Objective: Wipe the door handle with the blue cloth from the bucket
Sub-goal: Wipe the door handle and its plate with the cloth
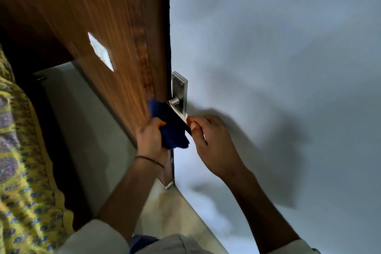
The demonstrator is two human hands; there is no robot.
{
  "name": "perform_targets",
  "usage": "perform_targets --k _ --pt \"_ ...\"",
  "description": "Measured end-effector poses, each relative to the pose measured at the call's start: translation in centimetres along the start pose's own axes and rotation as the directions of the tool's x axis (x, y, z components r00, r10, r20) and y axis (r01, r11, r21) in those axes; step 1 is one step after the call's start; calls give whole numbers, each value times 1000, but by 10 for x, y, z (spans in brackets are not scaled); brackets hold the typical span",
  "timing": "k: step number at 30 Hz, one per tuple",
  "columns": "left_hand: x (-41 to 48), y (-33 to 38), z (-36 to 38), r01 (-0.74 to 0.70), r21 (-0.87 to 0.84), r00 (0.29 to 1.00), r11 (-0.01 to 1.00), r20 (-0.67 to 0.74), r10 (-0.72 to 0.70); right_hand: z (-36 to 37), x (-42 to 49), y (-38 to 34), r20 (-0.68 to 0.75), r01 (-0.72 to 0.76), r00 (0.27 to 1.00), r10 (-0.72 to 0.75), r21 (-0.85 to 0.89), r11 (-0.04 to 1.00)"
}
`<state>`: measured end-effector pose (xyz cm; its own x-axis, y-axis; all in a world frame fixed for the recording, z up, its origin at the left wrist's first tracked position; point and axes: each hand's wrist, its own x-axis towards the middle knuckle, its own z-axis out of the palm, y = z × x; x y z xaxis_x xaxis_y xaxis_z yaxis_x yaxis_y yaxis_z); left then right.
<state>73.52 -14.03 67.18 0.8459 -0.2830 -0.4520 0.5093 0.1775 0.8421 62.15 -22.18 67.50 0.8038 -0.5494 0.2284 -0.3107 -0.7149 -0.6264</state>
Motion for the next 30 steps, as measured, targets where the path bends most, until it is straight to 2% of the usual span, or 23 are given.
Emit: perform_targets --k 2,5,9,11,13,16,17,20,22,26,30 --pt "-32 -24 -1 -69 88 997 994 42 66 2 -1 0 -26 -5 1000 5 30 1000" --pt "-63 -49 -11 -76 144 979 987 197 47 3 -5 0 -40 -38 998 40 56 998" --pt "-33 -29 2 -158 72 986 985 55 155 4 -5 1 -50 -42 998 45 69 997" --pt "-10 -16 12 -225 154 973 962 -10 229 5 -6 2 -47 -33 998 35 53 998" --pt "7 -15 18 -323 301 940 897 -7 341 5 -6 3 -49 -27 998 29 44 999" --pt "5 -30 12 -443 548 868 709 64 493 9 -3 6 -80 -39 996 47 108 993" --pt "-4 -39 8 -475 585 847 658 101 522 9 -2 6 -92 -48 994 62 151 987" --pt "-51 -65 -6 -604 503 794 618 319 517 9 -3 7 -122 -55 989 85 231 971" --pt "-58 -70 -11 -652 492 758 577 405 511 9 -2 7 -125 -65 987 96 234 970" --pt "-4 -42 0 -566 644 792 514 253 555 13 -1 9 -142 -53 986 86 217 975" --pt "20 -18 3 -592 667 774 453 314 550 15 -2 10 -133 -77 986 105 202 976"
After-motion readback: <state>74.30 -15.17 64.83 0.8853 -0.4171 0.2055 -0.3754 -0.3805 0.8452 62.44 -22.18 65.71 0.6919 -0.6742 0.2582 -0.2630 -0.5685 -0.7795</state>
